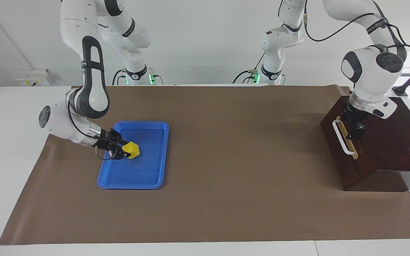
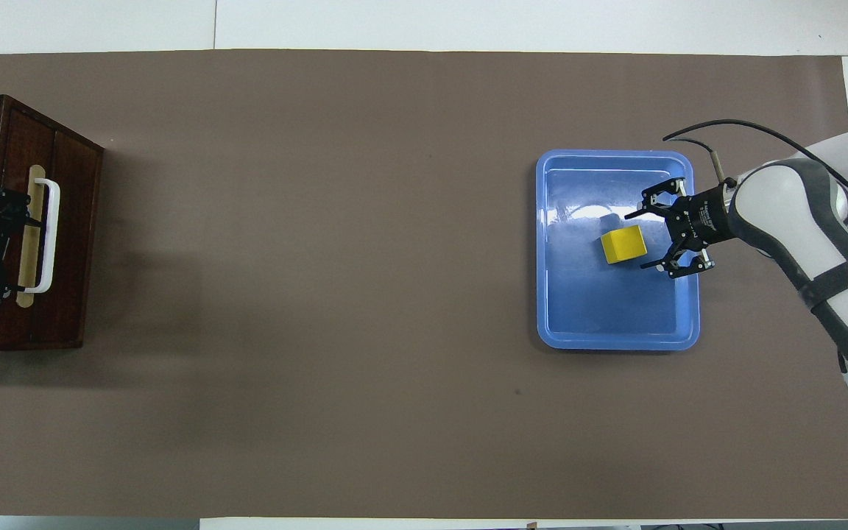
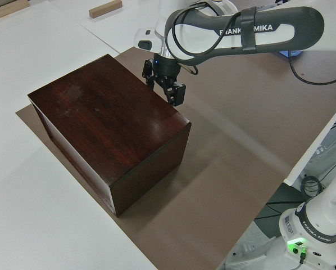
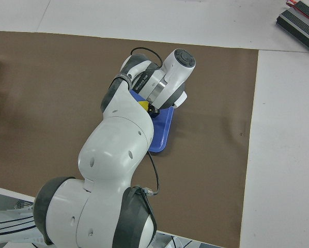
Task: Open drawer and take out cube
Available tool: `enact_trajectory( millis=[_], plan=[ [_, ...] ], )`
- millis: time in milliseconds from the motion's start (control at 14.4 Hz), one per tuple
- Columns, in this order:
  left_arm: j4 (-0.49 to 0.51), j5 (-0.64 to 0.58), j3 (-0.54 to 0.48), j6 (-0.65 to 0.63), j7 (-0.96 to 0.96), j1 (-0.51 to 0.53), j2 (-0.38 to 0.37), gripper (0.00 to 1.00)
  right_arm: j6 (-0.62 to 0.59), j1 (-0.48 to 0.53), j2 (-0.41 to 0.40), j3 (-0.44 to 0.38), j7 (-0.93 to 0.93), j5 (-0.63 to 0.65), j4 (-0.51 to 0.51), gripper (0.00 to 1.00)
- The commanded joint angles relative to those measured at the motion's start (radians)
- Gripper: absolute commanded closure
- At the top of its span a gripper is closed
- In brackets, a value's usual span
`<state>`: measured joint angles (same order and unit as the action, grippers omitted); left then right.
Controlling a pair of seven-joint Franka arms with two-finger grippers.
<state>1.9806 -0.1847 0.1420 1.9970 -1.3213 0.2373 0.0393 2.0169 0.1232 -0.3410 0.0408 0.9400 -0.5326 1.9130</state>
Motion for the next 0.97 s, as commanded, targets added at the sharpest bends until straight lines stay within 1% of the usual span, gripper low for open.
enact_trajectory(
  millis=[0,139,278,417,486,556,695,764,903],
  plan=[
    [-0.025,-0.01,0.008,-0.092,0.016,-0.056,-0.054,0.0,0.014,-0.008,0.005,0.002,0.019,-0.018,0.003,0.0],
    [-0.029,0.017,0.01,-0.156,0.123,-0.101,-0.103,0.0,-0.001,-0.007,0.005,0.002,0.034,-0.018,-0.015,0.0],
    [-0.066,0.092,0.008,-0.254,0.338,-0.124,-0.133,0.0,-0.047,-0.005,0.007,0.002,0.057,-0.018,-0.055,0.0],
    [-0.141,0.158,0.01,-0.361,0.515,-0.125,-0.131,0.0,-0.107,-0.005,0.014,0.001,0.082,-0.007,-0.112,0.0],
    [-0.188,0.18,0.01,-0.401,0.609,-0.13,-0.118,0.0,-0.144,-0.005,0.023,-0.001,0.083,-0.004,-0.136,0.0],
    [-0.228,0.182,0.01,-0.427,0.707,-0.159,-0.104,0.0,-0.183,-0.002,0.045,-0.005,0.083,-0.001,-0.159,0.0],
    [-0.278,0.182,0.01,-0.484,0.885,-0.179,-0.085,0.0,-0.272,0.009,0.083,-0.009,0.073,0.028,-0.205,0.0],
    [-0.29,0.188,0.008,-0.512,0.962,-0.177,-0.079,0.0,-0.315,0.022,0.102,-0.006,0.056,0.069,-0.233,0.0],
    [-0.29,0.188,0.008,-0.532,1.027,-0.181,-0.079,0.0,-0.406,0.033,0.112,-0.007,-0.036,0.12,-0.297,0.0]
  ],
)
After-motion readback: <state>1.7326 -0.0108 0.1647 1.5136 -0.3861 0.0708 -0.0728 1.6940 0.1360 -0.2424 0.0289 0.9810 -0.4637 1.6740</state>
